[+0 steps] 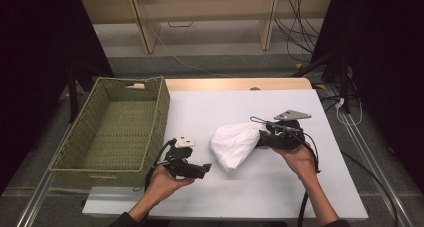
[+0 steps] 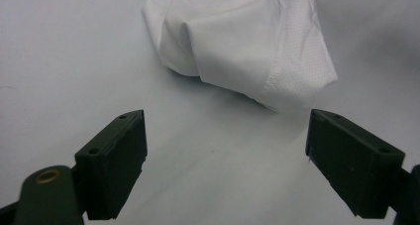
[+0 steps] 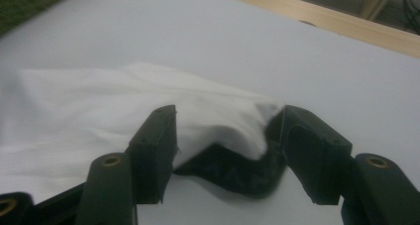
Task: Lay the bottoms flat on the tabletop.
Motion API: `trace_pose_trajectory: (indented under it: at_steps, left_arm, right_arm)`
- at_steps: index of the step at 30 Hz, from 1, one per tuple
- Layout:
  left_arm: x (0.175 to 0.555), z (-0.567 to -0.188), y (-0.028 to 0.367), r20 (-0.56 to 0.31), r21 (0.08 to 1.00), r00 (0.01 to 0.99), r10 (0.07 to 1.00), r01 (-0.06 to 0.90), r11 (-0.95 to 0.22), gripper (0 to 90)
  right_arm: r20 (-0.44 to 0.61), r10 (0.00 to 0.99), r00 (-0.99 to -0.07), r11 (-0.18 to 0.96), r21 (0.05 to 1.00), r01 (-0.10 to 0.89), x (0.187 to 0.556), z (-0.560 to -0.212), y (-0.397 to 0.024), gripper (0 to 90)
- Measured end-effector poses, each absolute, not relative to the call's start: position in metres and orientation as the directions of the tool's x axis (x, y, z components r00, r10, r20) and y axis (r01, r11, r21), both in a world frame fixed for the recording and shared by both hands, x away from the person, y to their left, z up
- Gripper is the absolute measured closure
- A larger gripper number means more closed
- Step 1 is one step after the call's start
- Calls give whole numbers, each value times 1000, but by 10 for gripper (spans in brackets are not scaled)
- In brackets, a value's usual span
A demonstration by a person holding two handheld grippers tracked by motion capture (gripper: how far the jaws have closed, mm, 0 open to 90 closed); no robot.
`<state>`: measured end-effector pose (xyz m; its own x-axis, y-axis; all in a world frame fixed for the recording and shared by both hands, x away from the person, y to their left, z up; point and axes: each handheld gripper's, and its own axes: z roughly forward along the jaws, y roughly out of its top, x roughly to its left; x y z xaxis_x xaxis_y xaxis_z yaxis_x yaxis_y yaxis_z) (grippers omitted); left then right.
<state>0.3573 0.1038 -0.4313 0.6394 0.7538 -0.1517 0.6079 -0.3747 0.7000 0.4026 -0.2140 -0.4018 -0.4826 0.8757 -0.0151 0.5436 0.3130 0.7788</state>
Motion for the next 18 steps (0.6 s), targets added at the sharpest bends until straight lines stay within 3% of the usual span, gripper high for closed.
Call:
trace_pose_trajectory:
  at_steps: [7,12,13,14,16,17,18]
  left_arm:
    - [354,-430,106,-151,702,639,754,607,-374,159]
    - [353,-429,107,-151,702,641,753,606,-374,159]
    - [353,-429,108,-152,703,639,754,606,-372,159]
    - [353,-429,108,-152,703,638,755,606,-371,159]
    - [353,-429,108,-151,703,639,755,606,-372,159]
    - [353,-429,109,-150,702,639,754,606,-374,159]
    - [353,-429,109,-150,703,638,755,606,-372,159]
  right_arm:
    - [21,775,-632,401,756,517,397,-410,-153,346]
    - [21,739,-673,443,737,509,403,-419,-124,364]
    - [16,727,-686,466,722,511,406,-426,-113,420]
    - [16,727,-686,466,722,511,406,-426,-113,420]
    - [13,713,-701,506,682,528,408,-440,-106,631]
    - [13,713,-701,506,682,528,408,-440,-106,631]
    - [-6,710,-704,523,674,521,407,-443,-107,724]
